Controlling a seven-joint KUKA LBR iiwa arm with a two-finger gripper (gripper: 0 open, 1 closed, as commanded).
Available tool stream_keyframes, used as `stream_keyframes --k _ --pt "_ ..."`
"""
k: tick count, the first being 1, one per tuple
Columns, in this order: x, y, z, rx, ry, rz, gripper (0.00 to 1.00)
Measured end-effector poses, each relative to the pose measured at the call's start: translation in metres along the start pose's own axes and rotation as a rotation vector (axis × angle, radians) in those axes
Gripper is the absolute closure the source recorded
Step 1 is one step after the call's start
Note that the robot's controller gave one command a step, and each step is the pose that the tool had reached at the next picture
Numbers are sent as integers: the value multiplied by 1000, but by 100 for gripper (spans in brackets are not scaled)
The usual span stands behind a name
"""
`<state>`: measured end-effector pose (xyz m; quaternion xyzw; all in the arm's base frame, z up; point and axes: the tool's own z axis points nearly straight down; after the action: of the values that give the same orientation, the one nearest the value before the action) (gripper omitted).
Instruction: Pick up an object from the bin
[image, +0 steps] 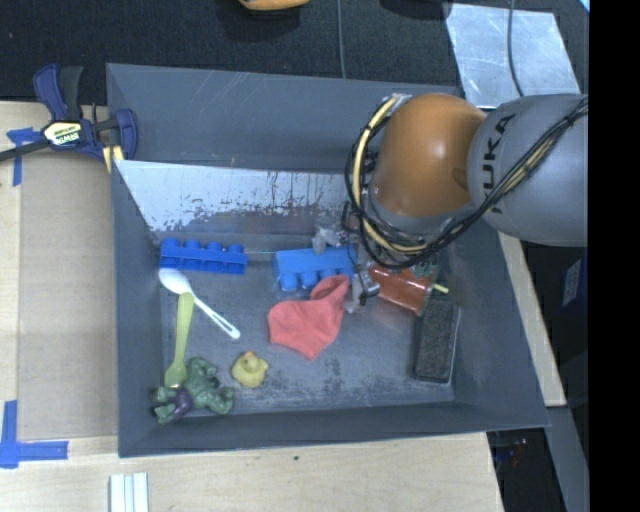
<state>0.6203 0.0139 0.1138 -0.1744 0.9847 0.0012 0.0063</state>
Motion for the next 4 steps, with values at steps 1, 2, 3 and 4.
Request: stream_keyframes --k 1,2,3,4 --pt "-4 5 14 0 -2 -141 0" --pt "-6 6 27 0 -6 136 0" --pt "-9 8 31 3 -9 -5 0" --pt "-10 10 35 1 -7 122 0"
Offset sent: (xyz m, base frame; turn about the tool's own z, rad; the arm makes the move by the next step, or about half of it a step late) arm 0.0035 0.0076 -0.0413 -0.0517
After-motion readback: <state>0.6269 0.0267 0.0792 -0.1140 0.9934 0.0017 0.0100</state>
